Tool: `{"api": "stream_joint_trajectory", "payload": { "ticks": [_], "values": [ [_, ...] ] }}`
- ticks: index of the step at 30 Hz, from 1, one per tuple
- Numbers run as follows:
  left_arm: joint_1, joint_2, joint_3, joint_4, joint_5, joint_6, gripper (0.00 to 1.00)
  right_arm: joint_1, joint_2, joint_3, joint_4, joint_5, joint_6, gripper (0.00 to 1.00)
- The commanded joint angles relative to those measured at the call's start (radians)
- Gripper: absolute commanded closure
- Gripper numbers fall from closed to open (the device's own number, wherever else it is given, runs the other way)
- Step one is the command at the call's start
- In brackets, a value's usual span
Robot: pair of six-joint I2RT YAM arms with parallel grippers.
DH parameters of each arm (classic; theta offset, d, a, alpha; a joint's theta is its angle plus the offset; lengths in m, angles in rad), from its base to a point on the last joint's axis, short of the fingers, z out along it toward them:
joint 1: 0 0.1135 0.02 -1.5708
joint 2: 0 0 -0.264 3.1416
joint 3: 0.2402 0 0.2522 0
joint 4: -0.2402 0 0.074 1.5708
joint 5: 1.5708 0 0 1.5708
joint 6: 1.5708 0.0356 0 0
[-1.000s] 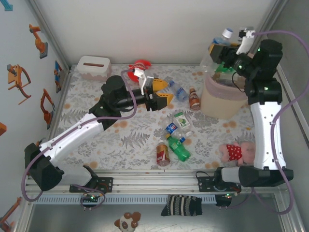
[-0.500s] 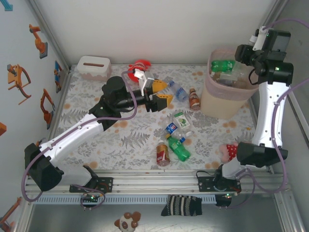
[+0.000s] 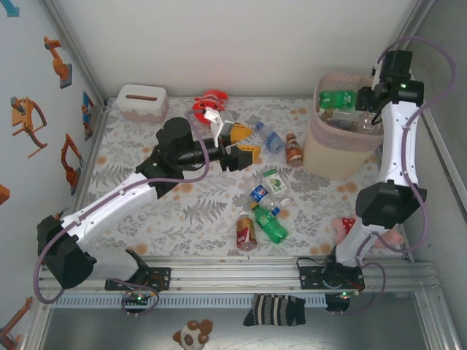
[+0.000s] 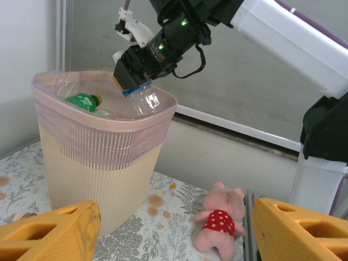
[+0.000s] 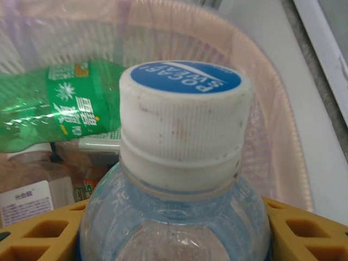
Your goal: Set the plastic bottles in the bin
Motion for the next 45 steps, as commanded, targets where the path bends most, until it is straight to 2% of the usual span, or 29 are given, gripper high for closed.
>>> {"api": "stream_joint_trajectory", "payload": {
  "ticks": [1,9,14,19,24,38,43,45],
  "values": [
    [0.000,-0.014,-0.013,0.025,-0.003,0.018,0.27,-0.011,0.021,-0.024,-0.025,0.032,-0.013,0.50],
    [0.001,-0.018,-0.026,0.051,-0.005,0.001,0.27,-0.031,0.107,-0.051,-0.024,0.018,0.013,0.46],
    [0.000,-0.014,-0.031,0.061,-0.011,-0.010,0.27,-0.036,0.120,-0.069,-0.016,0.015,0.021,0.35],
    [0.000,-0.003,-0.026,0.075,-0.010,-0.025,0.27,-0.036,0.094,-0.074,-0.010,0.011,0.031,0.21],
    [0.001,0.004,-0.021,0.084,-0.010,-0.031,0.27,-0.036,0.048,-0.074,-0.008,0.001,0.033,0.15],
    [0.000,0.044,0.036,-0.038,-0.058,-0.042,0.28,-0.036,-0.135,-0.094,0.015,-0.092,0.062,0.16],
    [-0.001,0.061,0.055,-0.134,-0.121,-0.064,0.29,-0.037,-0.231,-0.157,0.066,-0.167,0.105,0.19],
    [-0.002,0.063,0.052,-0.157,-0.157,-0.083,0.33,-0.036,-0.274,-0.201,0.100,-0.199,0.126,0.20]
  ]
}}
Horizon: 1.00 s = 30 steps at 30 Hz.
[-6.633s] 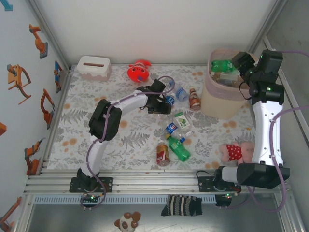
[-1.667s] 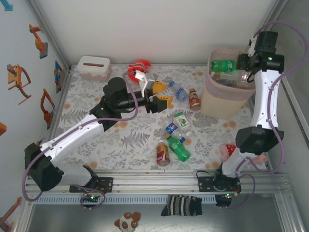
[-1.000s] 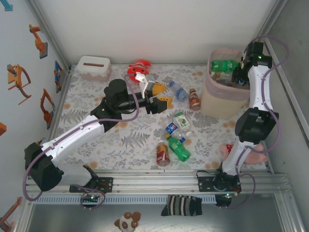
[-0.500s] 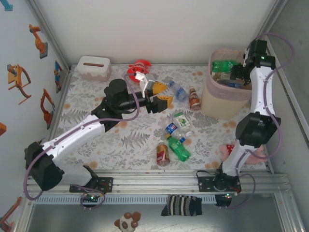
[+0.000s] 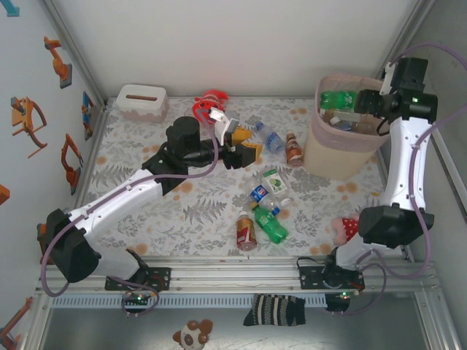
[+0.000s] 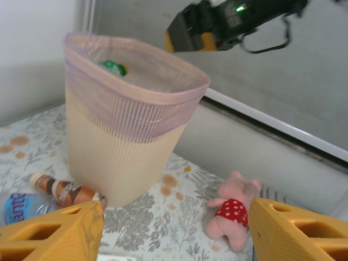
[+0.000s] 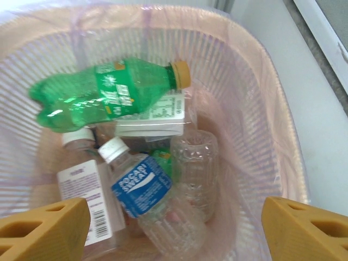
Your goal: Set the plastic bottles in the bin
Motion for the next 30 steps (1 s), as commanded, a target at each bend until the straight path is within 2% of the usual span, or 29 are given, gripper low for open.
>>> {"api": "stream_joint_trajectory", "payload": {
  "ticks": [1,9,13,19,25,30],
  "values": [
    [-0.002,0.007,0.026,-0.074,-0.078,-0.050,0.33,-0.005,-0.077,-0.068,0.075,-0.081,0.056,0.20],
    [-0.008,-0.002,0.016,-0.308,-0.302,-0.173,0.34,-0.006,-0.233,-0.268,0.241,-0.171,0.143,0.22],
    [-0.016,-0.025,-0.015,-0.428,-0.341,-0.236,0.34,-0.006,-0.302,-0.384,0.324,-0.177,0.163,0.22],
    [-0.049,-0.056,-0.068,-0.585,-0.440,-0.372,0.31,-0.005,-0.358,-0.483,0.354,-0.197,0.173,0.22],
    [-0.134,-0.055,-0.139,-0.617,-0.421,-0.477,0.25,-0.006,-0.386,-0.563,0.368,-0.228,0.183,0.22],
    [-0.184,-0.018,-0.220,-0.586,-0.317,-0.568,0.20,-0.006,-0.413,-0.601,0.391,-0.238,0.186,0.22]
  ]
}}
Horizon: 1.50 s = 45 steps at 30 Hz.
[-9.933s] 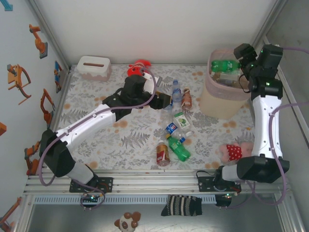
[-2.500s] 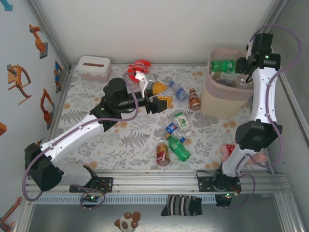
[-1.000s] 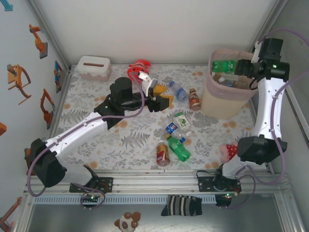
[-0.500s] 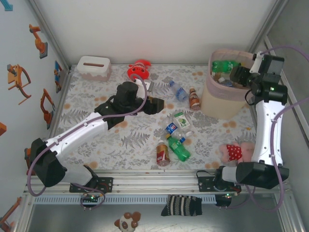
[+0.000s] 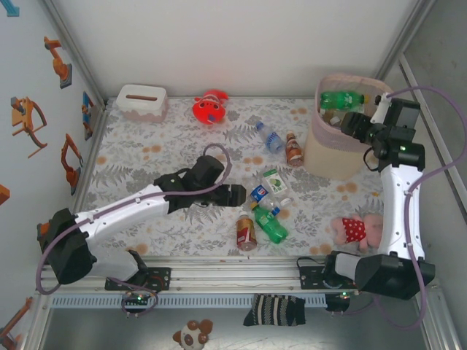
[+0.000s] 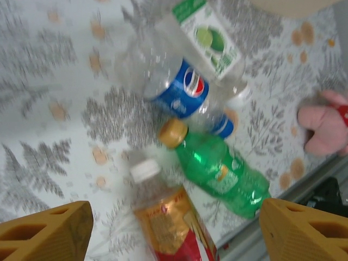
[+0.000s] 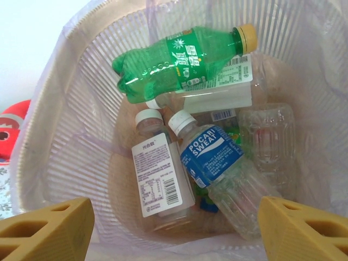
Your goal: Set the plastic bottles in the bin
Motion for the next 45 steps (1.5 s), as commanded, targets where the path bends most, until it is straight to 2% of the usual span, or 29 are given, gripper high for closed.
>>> {"api": "stream_joint_trajectory", "payload": {
  "ticks": [1,8,17,24,29,35,45],
  "values": [
    [-0.034,0.020,-0.045,0.008,0.080,-0.096,0.19,-0.007,-0.030,-0.018,0.031,-0.024,0.021,0.22],
    [-0.105,0.098,-0.115,0.135,0.199,-0.197,0.11,-0.005,-0.016,0.008,0.029,-0.059,0.033,0.22],
    [-0.114,0.180,-0.165,0.189,0.275,-0.327,0.05,-0.005,-0.027,0.014,0.023,-0.083,0.040,0.22],
    [-0.128,0.260,-0.177,0.258,0.347,-0.366,0.05,-0.006,-0.046,0.021,0.020,-0.094,0.039,0.22],
    [-0.134,0.297,-0.191,0.283,0.363,-0.389,0.08,-0.005,-0.067,0.006,0.025,-0.093,0.035,0.22],
    [-0.139,0.340,-0.181,0.316,0.402,-0.397,0.20,-0.005,-0.083,-0.006,0.023,-0.085,0.030,0.22],
    [-0.138,0.353,-0.158,0.285,0.402,-0.376,0.32,-0.005,-0.071,0.006,0.012,-0.116,0.030,0.22]
  ]
}}
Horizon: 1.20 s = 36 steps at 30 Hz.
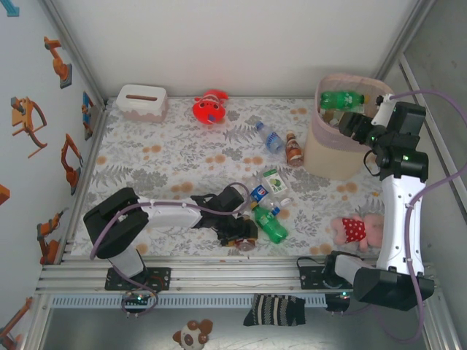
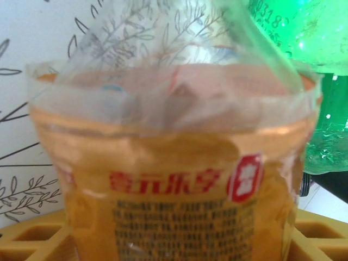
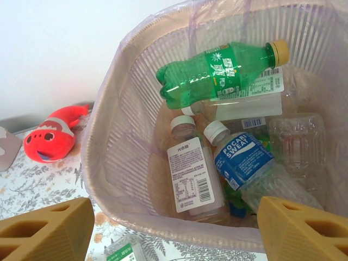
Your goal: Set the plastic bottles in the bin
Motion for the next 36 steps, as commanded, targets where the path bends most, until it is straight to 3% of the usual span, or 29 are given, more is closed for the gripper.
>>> {"api": "stream_joint_trajectory", "payload": {
  "ticks": [1,15,22,29,36],
  "values": [
    [-0.014,0.023,0.021,-0.014,0.022,0.014,0.33,-0.006,0.000,0.014,0.002,-0.021,0.004,0.22],
    [0.016,-0.160,0.056,-0.257,-0.163,0.111,0.39,-0.006,-0.019,0.040,-0.039,-0.033,0.003,0.22],
    [0.028,-0.326,0.076,-0.315,-0.323,0.185,0.44,0.002,-0.030,0.015,0.027,-0.230,0.017,0.25],
    [0.037,-0.481,0.092,-0.168,-0.447,0.462,0.45,0.071,-0.039,-0.044,0.184,-0.443,0.014,0.25],
    [0.102,-0.529,0.151,-0.006,-0.365,0.753,0.43,0.182,-0.044,-0.055,0.331,-0.598,0.019,0.25]
  ]
}}
